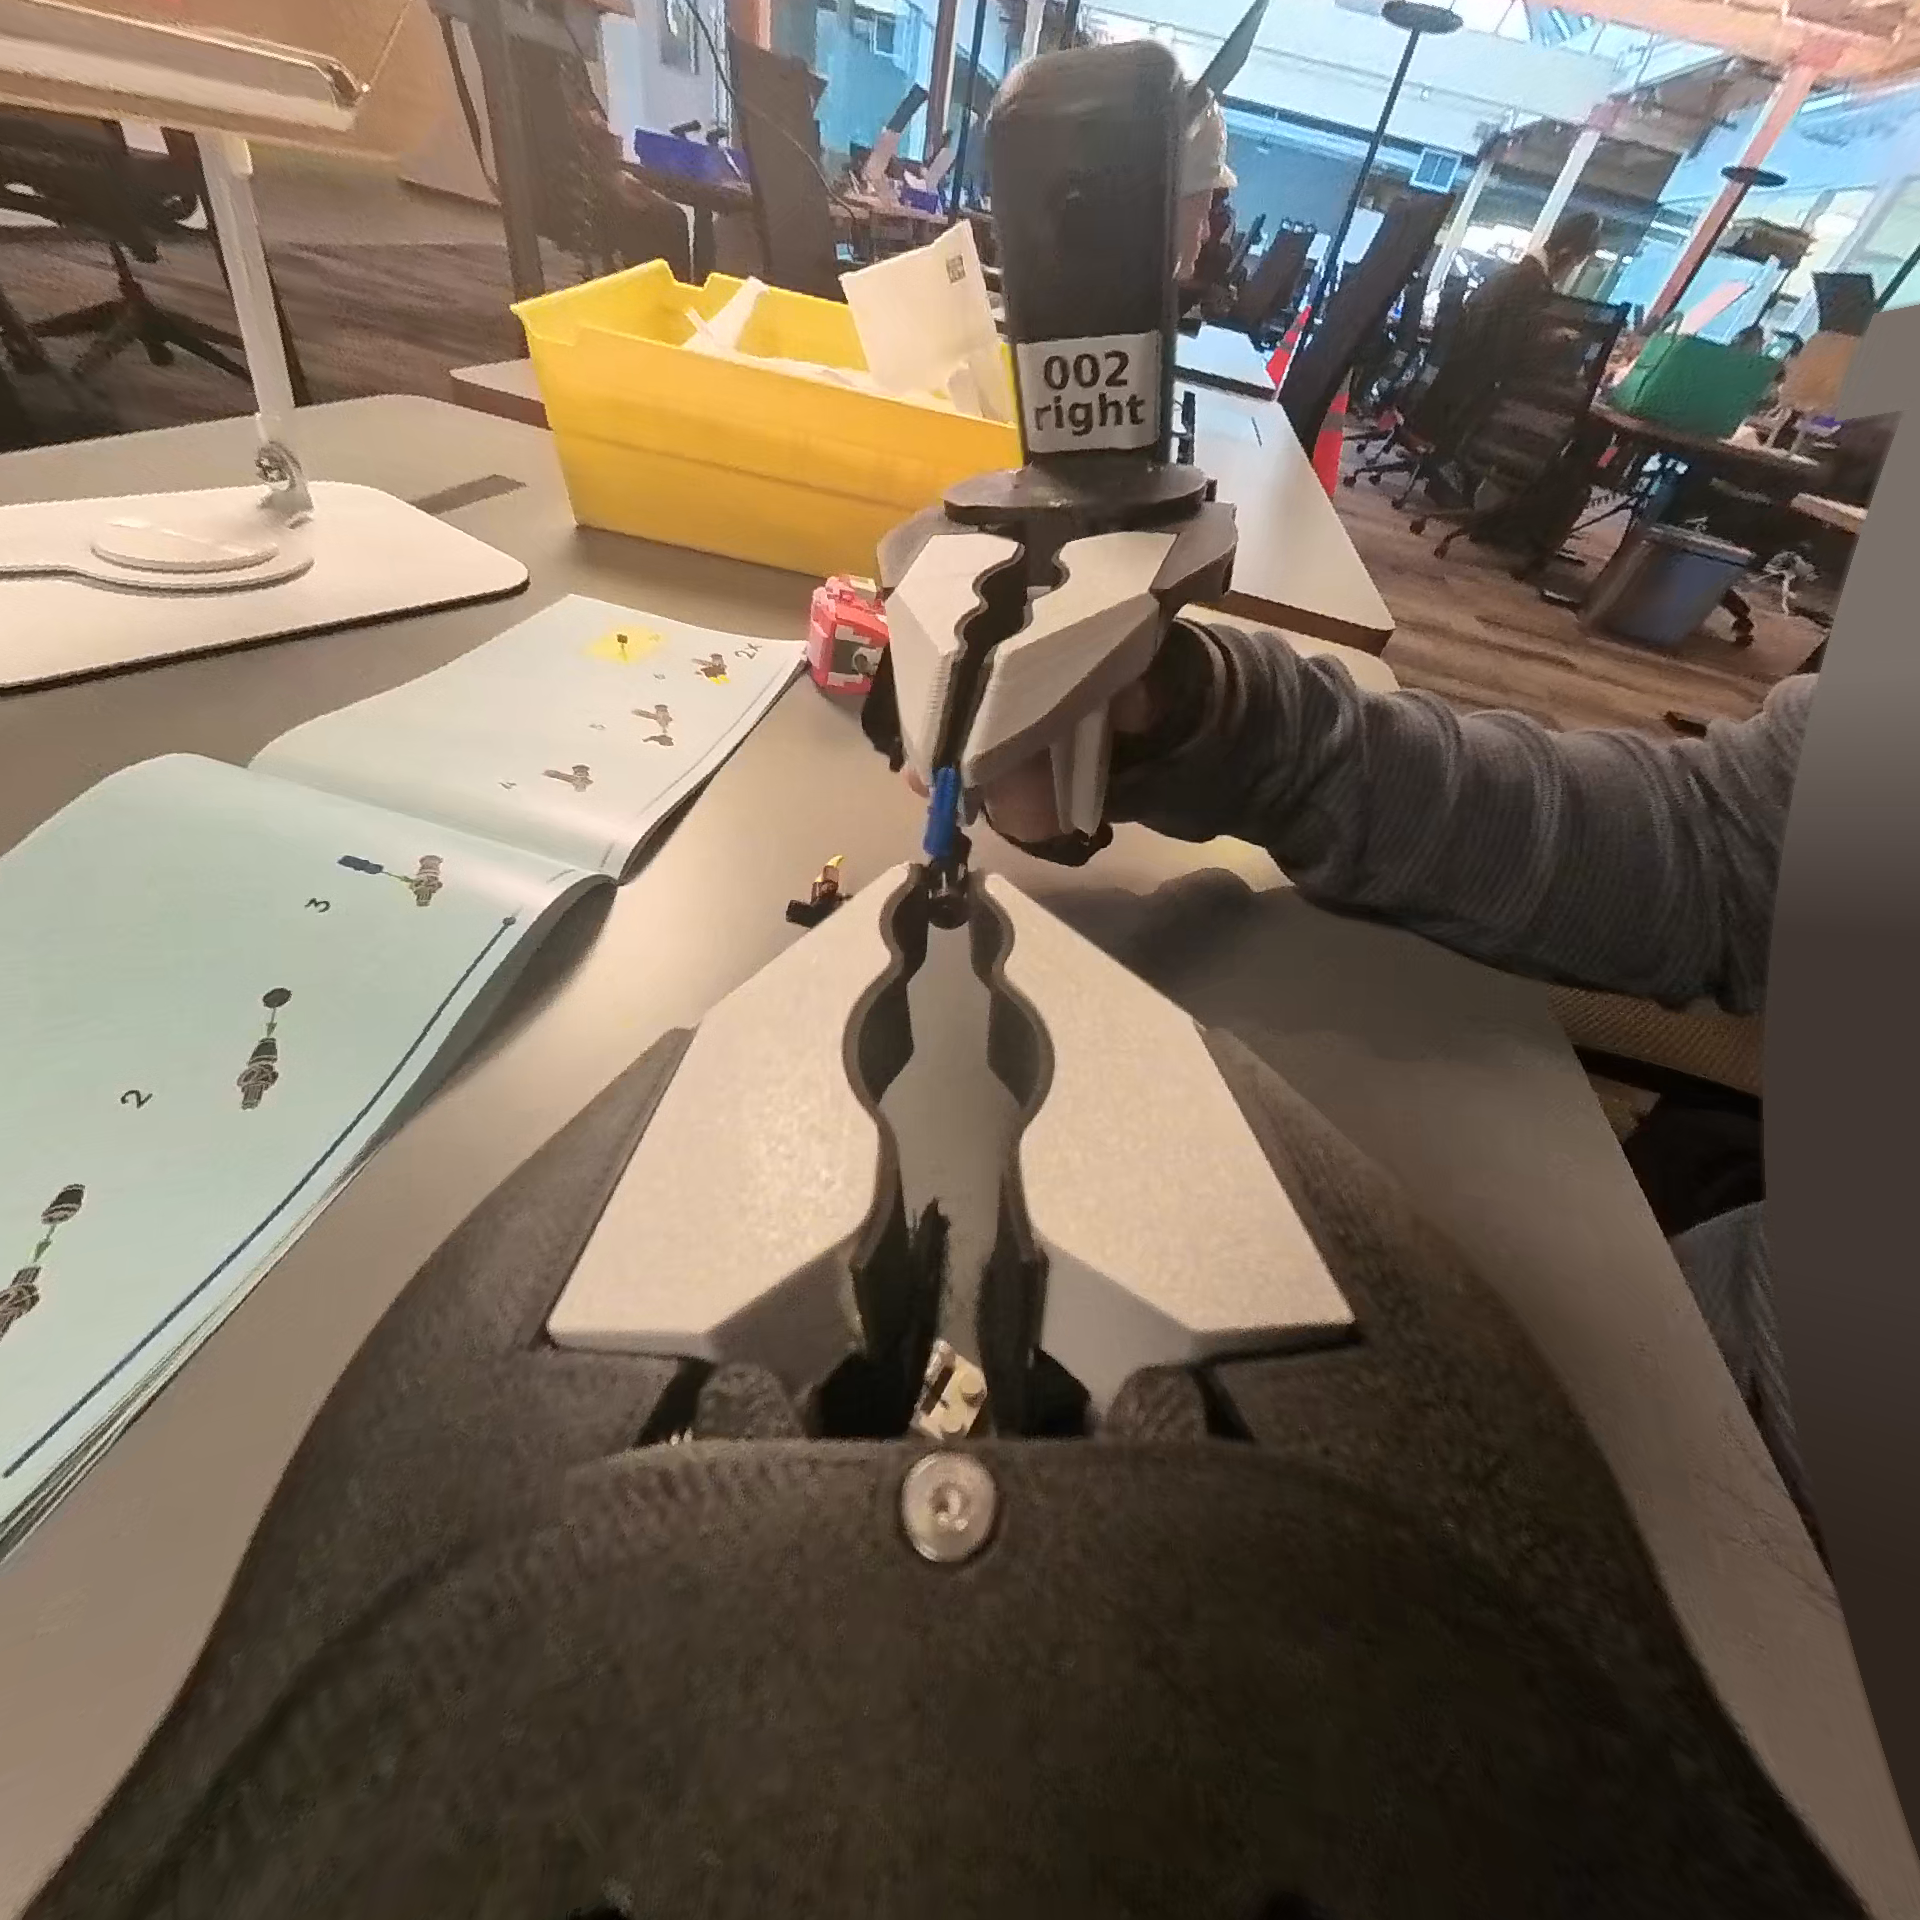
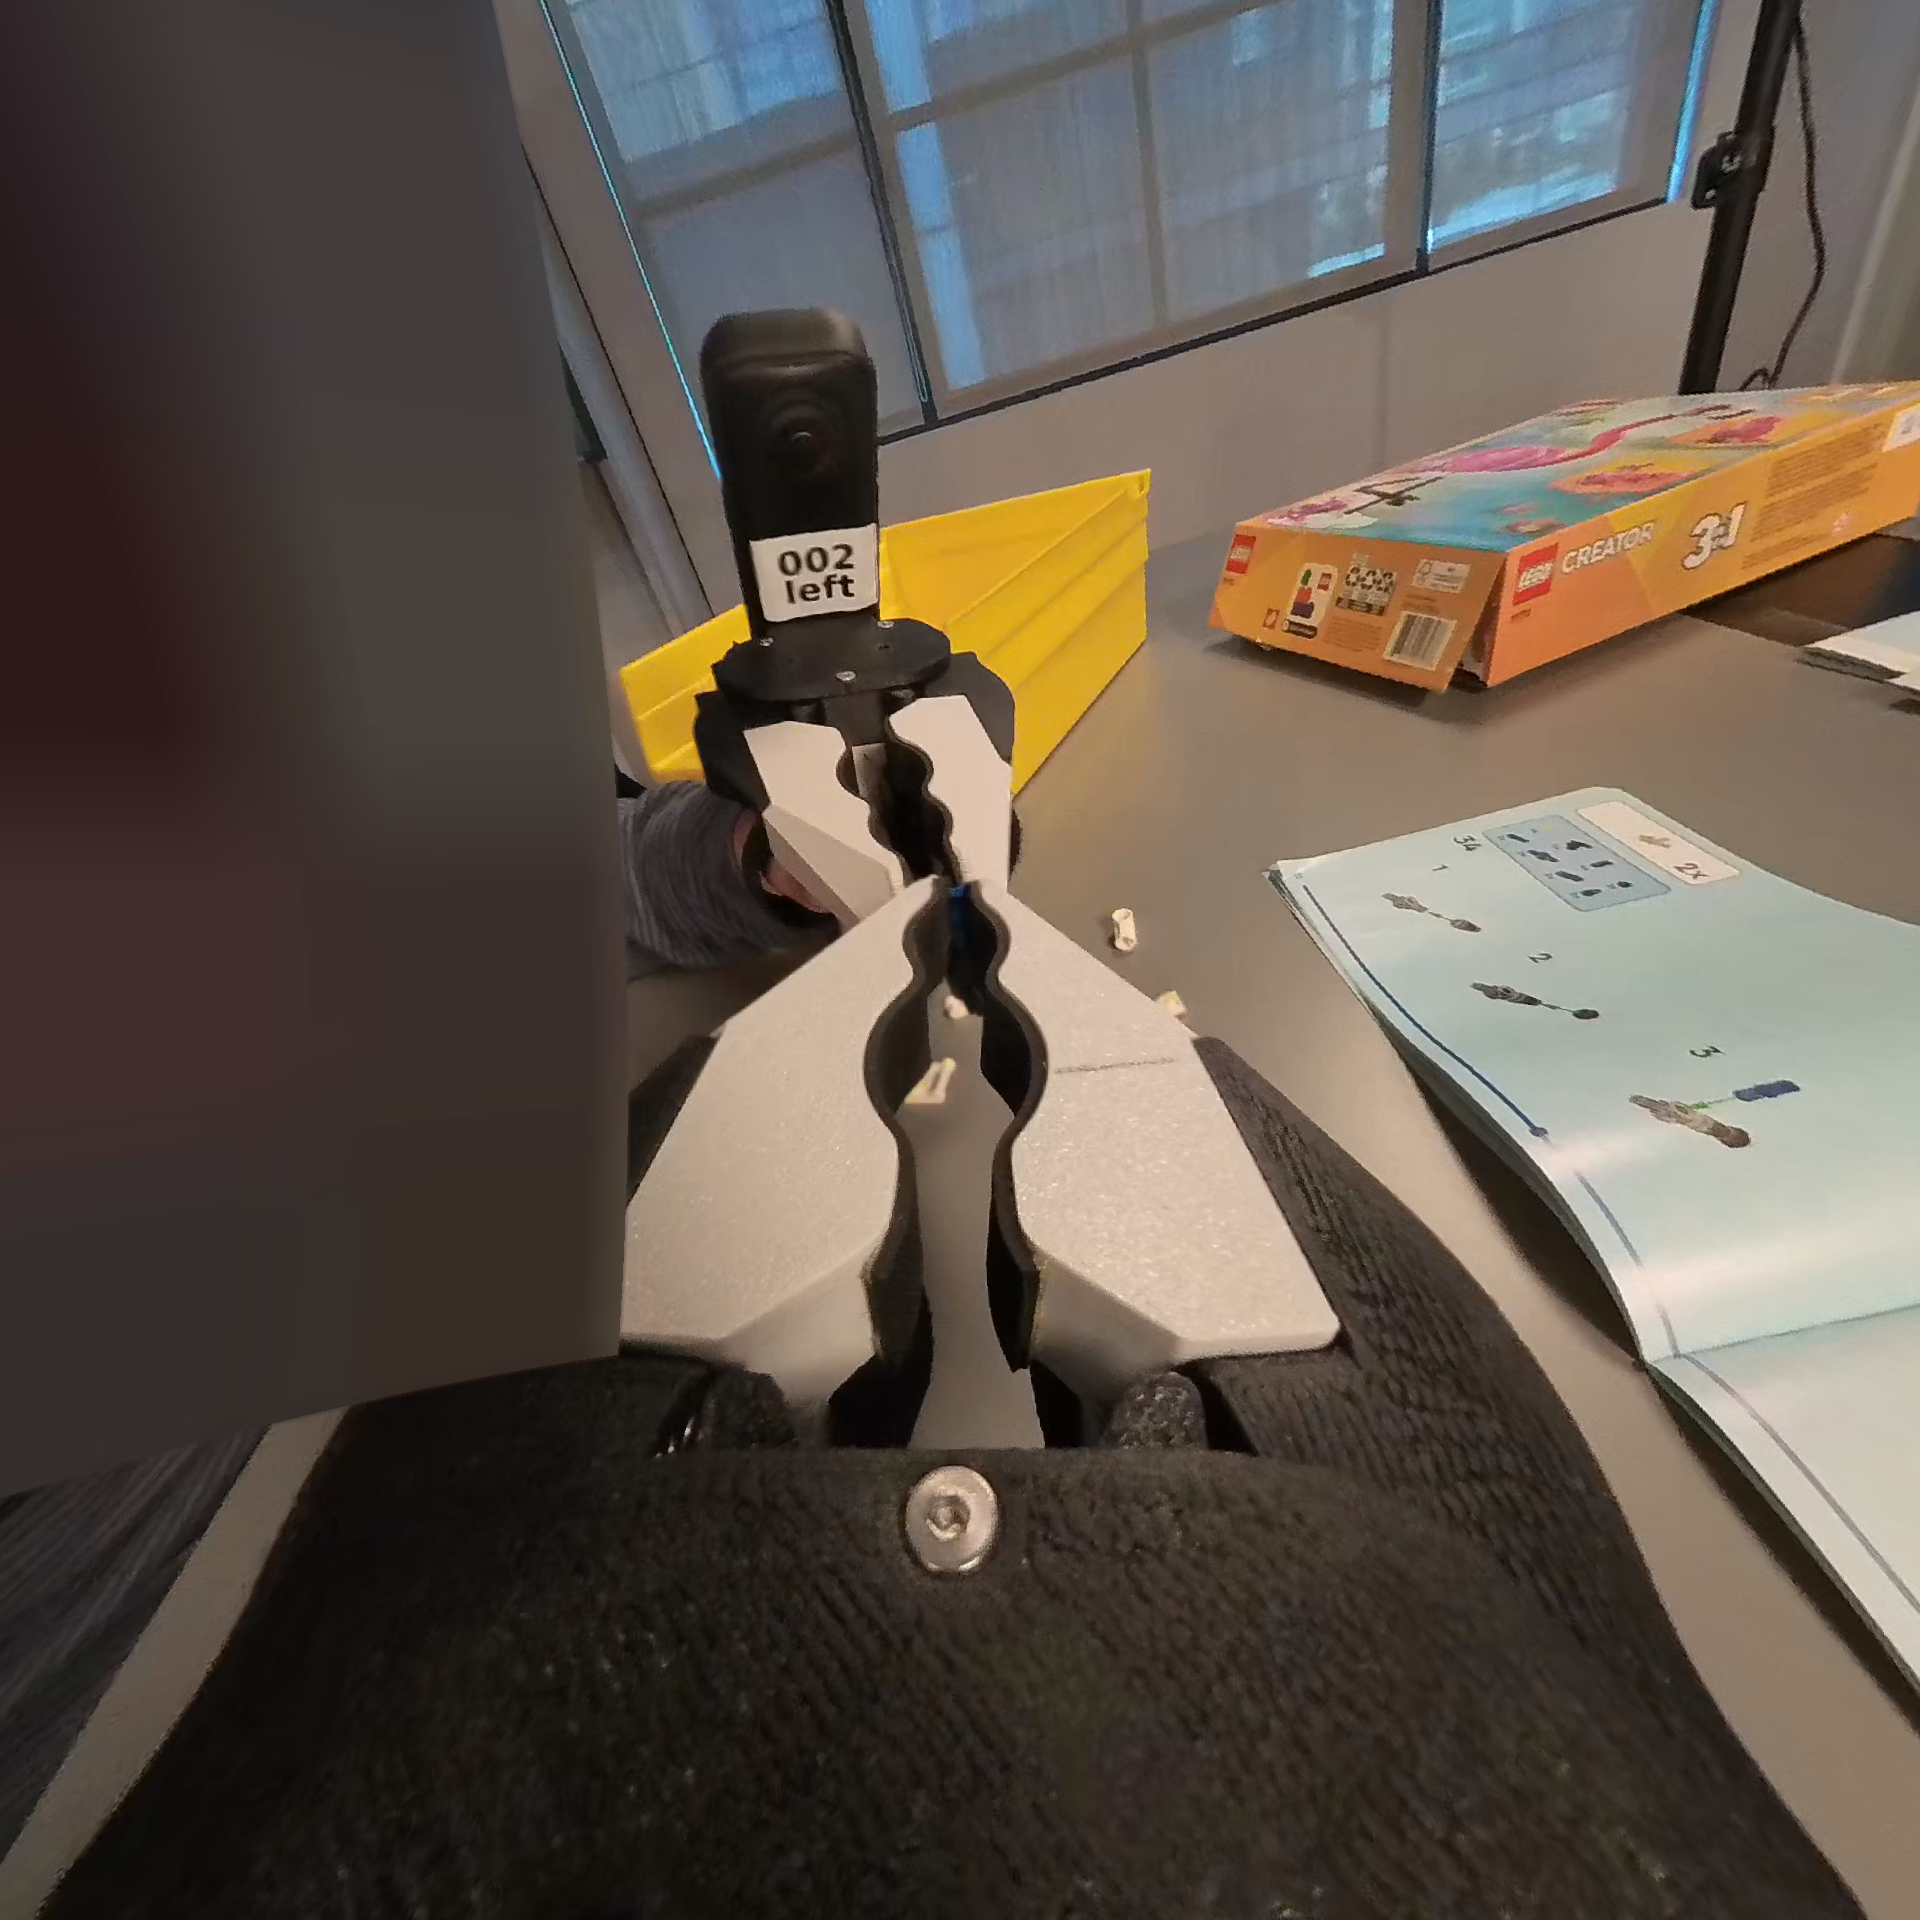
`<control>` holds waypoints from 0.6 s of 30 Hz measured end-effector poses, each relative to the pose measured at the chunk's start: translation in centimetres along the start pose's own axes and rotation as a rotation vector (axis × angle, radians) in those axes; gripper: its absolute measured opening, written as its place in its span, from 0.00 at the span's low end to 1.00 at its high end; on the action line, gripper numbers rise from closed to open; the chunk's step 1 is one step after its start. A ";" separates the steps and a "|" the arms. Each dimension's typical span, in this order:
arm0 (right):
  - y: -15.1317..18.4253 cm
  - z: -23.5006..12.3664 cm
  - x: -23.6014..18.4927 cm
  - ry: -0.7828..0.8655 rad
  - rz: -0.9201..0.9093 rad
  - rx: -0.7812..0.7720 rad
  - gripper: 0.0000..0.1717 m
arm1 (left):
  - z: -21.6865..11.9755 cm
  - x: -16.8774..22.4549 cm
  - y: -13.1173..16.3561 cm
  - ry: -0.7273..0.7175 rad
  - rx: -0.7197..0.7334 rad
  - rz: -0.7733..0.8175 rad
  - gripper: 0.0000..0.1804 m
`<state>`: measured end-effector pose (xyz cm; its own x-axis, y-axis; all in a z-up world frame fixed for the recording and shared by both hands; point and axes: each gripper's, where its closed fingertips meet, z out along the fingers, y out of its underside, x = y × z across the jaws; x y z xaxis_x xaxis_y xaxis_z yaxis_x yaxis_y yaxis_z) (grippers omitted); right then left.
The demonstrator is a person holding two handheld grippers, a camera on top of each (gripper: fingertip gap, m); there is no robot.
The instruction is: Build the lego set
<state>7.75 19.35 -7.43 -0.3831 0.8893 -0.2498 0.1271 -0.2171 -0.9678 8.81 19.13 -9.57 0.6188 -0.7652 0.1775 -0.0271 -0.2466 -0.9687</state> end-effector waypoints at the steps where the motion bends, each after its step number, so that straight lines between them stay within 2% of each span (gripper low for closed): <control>1: 0.1 -0.1 0.2 0.016 -0.009 -0.009 0.00 | 0.0 -0.1 0.1 -0.005 -0.011 -0.001 0.03; 3: 0.7 -0.4 0.8 0.059 -0.028 -0.058 0.00 | 0.1 -0.8 0.9 -0.053 -0.068 0.012 0.03; 5: 2.3 -1.2 2.0 0.137 -0.059 -0.176 0.00 | 0.0 -1.8 2.1 -0.117 -0.153 0.035 0.03; 7: 3.8 -1.8 2.9 0.187 -0.075 -0.269 0.00 | 0.1 -1.8 2.9 -0.111 -0.199 0.015 0.03; 10: 2.3 -1.1 2.1 0.144 -0.056 -0.166 0.00 | 0.6 -0.5 2.8 -0.032 -0.182 -0.014 0.03; 14: 0.4 0.1 0.4 0.048 -0.042 -0.031 0.00 | 0.8 -0.1 1.9 -0.024 -0.122 0.003 0.03; 18: 0.2 0.7 -0.6 -0.005 -0.052 -0.007 0.00 | 0.1 0.0 0.1 -0.010 -0.006 -0.017 0.03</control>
<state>7.33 18.48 -7.50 -0.3940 0.8973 -0.1992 0.1131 -0.1678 -0.9793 8.89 19.21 -9.68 0.6268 -0.7552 0.1917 -0.0214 -0.2627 -0.9646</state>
